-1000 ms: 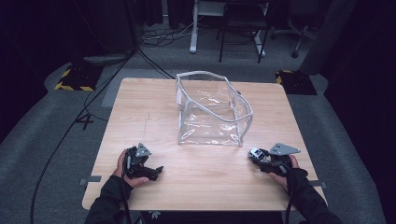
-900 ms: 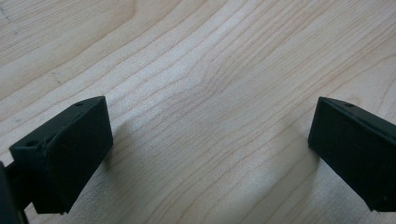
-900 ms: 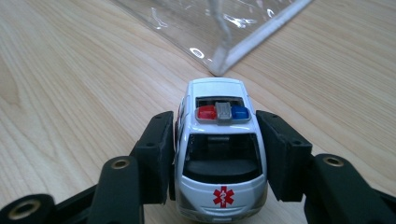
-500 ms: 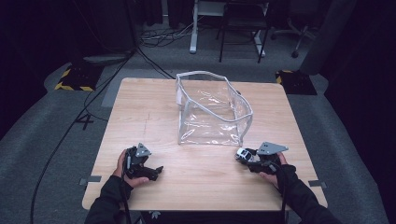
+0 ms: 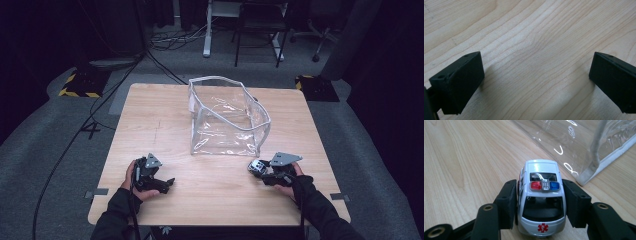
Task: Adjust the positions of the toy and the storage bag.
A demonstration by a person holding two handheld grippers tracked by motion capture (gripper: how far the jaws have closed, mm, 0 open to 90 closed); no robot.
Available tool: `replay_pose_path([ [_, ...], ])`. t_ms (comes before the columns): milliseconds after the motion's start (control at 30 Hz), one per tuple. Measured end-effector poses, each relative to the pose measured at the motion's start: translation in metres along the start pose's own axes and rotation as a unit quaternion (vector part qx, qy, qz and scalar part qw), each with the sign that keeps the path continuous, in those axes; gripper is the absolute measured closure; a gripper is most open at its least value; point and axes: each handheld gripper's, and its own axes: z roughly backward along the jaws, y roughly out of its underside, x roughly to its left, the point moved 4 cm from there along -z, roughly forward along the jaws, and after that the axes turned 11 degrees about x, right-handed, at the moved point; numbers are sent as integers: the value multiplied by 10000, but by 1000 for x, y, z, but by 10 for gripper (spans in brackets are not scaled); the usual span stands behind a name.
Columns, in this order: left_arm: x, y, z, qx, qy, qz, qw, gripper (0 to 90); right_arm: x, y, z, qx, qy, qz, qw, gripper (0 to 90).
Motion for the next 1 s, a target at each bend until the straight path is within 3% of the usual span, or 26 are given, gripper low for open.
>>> replay_pose_path([
  [233, 0, 0, 0, 0, 19, 0, 10000, 1, 1, 7, 3, 117, 35, -12, 9999, 446],
  [333, 0, 0, 0, 0, 22, 3, 10000, 1, -2, 10, 5, 100, 43, 91, 9999, 420],
  [367, 0, 0, 0, -1, 23, 2, 10000, 1, 0, 11, 6, 130, 16, -39, 9999, 405],
  [567, 0, 0, 0, -1, 27, 5, 10000, 1, -5, 15, 7, 221, -16, -151, 9996, 276],
  [633, -1, 0, 0, 0, 39, 13, 10000, 1, -4, 15, 6, 252, -158, -151, 9994, 254],
  [867, 0, 0, 0, -1, 23, 2, 10000, 1, -3, 13, 5, 247, -195, -130, 9994, 268],
  [1000, 0, 0, 0, -1, 22, 3, 10000, 1, -3, 13, 6, 213, -170, -176, 9995, 352],
])
